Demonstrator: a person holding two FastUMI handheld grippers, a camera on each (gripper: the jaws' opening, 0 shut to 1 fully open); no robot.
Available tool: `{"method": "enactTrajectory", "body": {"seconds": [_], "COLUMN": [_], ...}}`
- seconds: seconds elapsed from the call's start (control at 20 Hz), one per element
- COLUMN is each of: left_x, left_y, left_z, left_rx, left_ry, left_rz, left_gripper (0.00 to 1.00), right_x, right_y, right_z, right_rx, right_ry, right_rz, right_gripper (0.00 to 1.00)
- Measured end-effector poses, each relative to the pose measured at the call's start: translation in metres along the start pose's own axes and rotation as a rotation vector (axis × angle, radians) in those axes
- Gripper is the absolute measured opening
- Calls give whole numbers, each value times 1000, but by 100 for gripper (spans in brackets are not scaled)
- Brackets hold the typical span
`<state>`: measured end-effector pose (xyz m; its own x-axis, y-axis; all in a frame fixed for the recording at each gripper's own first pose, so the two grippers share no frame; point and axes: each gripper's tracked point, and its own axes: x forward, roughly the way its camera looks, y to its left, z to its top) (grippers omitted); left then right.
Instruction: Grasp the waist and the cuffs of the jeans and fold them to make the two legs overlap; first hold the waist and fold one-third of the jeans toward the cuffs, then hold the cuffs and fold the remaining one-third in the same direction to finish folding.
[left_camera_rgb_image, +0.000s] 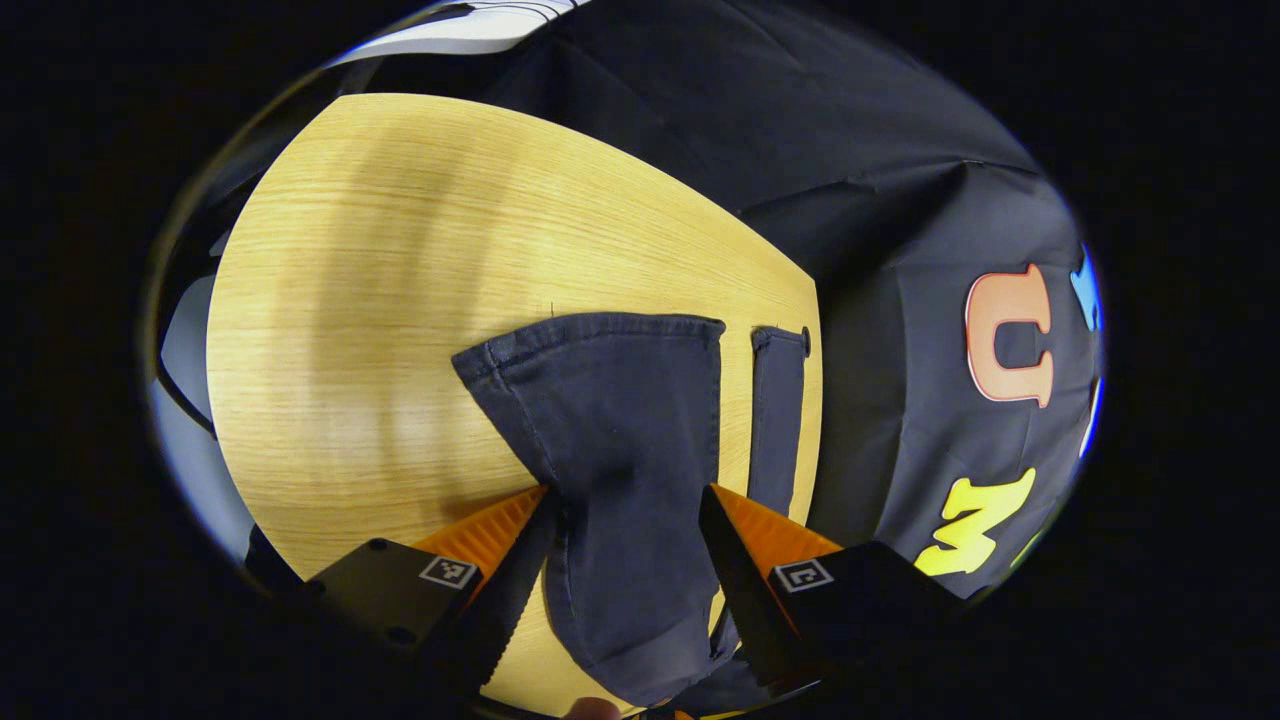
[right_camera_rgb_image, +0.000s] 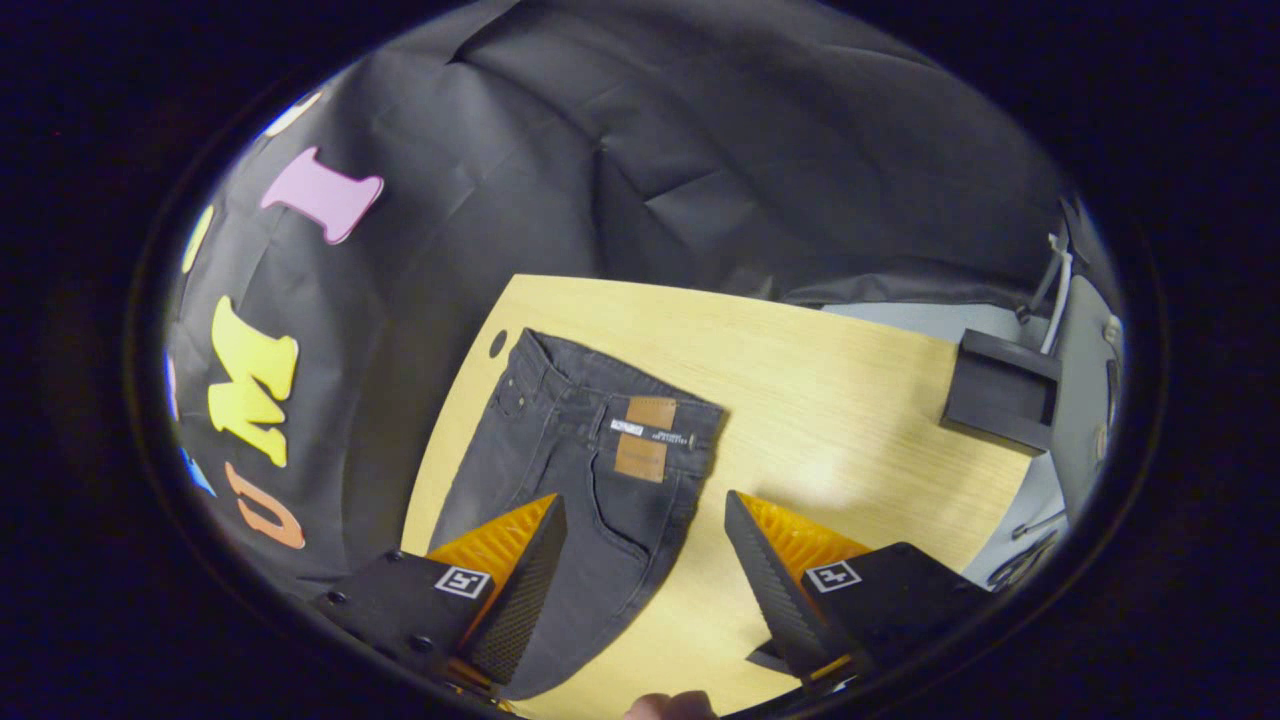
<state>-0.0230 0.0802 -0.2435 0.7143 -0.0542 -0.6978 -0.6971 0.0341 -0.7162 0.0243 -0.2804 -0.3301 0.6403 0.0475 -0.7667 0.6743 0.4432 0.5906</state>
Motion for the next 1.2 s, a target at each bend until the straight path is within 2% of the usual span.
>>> {"method": "enactTrajectory", "body": {"seconds": [0.15, 0.2, 0.25, 0.3, 0.35, 0.4, 0.45, 0.55, 0.6, 0.65, 0.7, 0.75, 0.8, 0.85, 0.9, 0.95, 1.0, 1.05, 1.1, 1.15, 1.2], "left_x": [0, 1, 2, 3, 3, 4, 5, 6, 7, 9, 12, 12, 14, 16, 17, 17, 17, 19, 20, 22, 22], "left_y": [0, -1, 0, -1, -2, -2, -3, -5, -7, -7, -7, -6, -5, -4, -4, -4, -3, -3, -2, 0, 3], "left_z": [1, 0, 0, 0, 0, 0, -1, -3, -4, -5, -5, -5, -5, -5, -5, -5, -6, -5, -5, -5, -5], "left_rx": [-7, -7, -6, -6, -5, -3, -1, 3, 6, 10, 13, 13, 11, 8, 6, 6, 5, 2, -5, -11, -18], "left_ry": [2, 2, 4, 5, 6, 7, 10, 18, 23, 28, 33, 39, 43, 46, 52, 57, 61, 64, 67, 70, 71], "left_rz": [11, 13, 16, 18, 20, 19, 18, 13, 12, 14, 20, 27, 36, 44, 49, 51, 54, 57, 60, 68, 79], "left_gripper": [89, 88, 87, 75, 86, 85, 85, 85, 95, 84, 82, 91, 74, 71, 76, 61, 56, 65, 49, 48, 34], "right_x": [19, 24, 27, 30, 33, 37, 39, 41, 42, 42, 43, 43, 45, 47, 46, 45, 44, 47, 47, 48, 48], "right_y": [-3, -4, -4, -2, 1, 4, 5, 8, 10, 9, 9, 10, 5, 1, -1, -1, -1, -2, -7, -11, -9], "right_z": [4, 6, 6, 5, 7, 8, 9, 10, 11, 10, 11, 11, 10, 10, 11, 12, 11, 10, 8, 11, 10], "right_rx": [11, 7, 2, 1, 1, 4, 9, 40, 64, 92, 118, 136, 140, 135, 133, 133, 130, 124, 119, 125, 141], "right_ry": [10, 13, 17, 24, 21, 19, 20, 24, 29, 32, 33, 37, 41, 44, 49, 57, 71, 78, 95, 89, 94], "right_rz": [-17, -27, -30, -27, -20, -12, -4, 21, 39, 53, 56, 52, 19, -9, -21, -22, -28, -38, -68, -82, -79], "right_gripper": [98, 95, 97, 92, 92, 92, 96, 96, 97, 98, 93, 92, 91, 95, 89, 65, 61, 61, 69, 50, 31]}}
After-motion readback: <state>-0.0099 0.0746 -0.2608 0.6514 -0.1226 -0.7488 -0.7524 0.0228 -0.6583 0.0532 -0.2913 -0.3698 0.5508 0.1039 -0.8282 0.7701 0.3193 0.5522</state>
